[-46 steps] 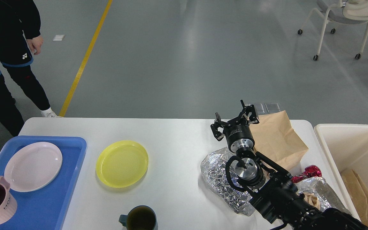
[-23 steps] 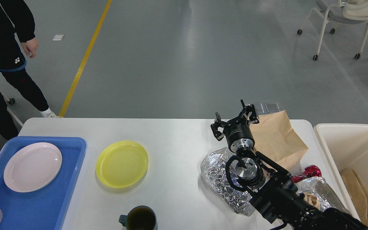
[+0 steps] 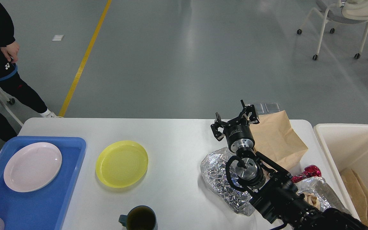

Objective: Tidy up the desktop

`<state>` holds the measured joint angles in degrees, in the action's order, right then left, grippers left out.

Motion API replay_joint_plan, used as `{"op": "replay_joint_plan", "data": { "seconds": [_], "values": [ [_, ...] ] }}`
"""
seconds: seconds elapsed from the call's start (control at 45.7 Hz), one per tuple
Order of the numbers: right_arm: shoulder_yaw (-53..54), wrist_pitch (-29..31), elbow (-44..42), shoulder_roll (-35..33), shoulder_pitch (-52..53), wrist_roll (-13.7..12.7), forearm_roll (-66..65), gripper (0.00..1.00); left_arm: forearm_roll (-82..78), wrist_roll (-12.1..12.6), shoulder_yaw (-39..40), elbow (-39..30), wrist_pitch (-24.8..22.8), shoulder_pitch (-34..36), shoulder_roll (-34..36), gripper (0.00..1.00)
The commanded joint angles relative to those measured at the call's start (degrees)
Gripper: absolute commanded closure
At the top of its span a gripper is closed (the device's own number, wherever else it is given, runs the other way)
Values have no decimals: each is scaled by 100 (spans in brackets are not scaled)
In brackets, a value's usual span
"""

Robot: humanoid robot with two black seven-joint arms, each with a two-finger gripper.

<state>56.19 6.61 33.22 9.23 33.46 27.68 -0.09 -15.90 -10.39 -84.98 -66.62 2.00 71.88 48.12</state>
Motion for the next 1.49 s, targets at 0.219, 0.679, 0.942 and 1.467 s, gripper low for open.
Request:
{"op": "replay_joint_plan", "data": {
  "seconds": [0.219,0.679,0.942,1.467],
  "values": [
    [6,-2,0,0,-6,0,0,0,8,-7,-10,53,-182,449,285,2],
    [-3,-2,0,0,-6,0,0,0,-97,28,-722,870,-3836,4315,374,2],
    [-3,7,-9,0,-6,0,0,0,587,11,139,800,-5104,5284,-1084,2],
    [-3,-2,0,0,3,0,0,0,2206,1002,1536,-69,-4217,4344,-4039,3]
  ]
}}
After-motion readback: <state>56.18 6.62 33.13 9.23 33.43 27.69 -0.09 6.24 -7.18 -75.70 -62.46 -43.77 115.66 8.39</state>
